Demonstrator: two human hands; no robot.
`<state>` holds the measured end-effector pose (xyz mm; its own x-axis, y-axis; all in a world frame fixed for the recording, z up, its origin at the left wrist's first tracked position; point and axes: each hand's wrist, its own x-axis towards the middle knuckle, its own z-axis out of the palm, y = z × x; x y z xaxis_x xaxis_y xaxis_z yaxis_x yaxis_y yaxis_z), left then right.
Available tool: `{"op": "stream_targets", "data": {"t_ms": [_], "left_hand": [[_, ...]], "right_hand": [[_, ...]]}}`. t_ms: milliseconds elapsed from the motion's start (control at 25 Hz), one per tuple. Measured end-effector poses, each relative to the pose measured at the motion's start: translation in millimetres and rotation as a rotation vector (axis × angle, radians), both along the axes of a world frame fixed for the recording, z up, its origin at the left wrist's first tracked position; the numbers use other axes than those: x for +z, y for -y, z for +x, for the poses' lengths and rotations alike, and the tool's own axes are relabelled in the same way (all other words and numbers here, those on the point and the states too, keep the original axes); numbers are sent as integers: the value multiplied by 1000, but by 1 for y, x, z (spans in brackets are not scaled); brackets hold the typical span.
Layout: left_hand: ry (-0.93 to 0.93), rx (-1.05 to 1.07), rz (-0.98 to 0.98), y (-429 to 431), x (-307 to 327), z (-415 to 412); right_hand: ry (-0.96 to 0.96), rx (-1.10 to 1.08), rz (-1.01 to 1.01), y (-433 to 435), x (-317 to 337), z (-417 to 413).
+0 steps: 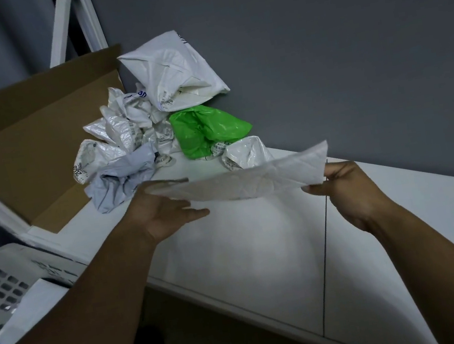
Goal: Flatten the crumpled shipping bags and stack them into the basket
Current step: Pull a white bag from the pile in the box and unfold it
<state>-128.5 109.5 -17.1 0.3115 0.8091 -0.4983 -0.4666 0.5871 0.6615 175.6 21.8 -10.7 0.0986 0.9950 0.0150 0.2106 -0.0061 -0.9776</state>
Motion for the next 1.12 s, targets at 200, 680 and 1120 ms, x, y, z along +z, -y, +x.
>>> {"op": "stream_targets", "data": {"t_ms": [200,680,1120], "left_hand": [[-561,-308,89,18,-31,9],[-1622,-509,887,41,-98,96],[-1761,-669,1287,25,-177,111]], "right_hand": [[-102,-38,-286,15,-30,22],[1025,43,-429,7,-105,-42],[1239,27,-325,-6,-175,-51]]}}
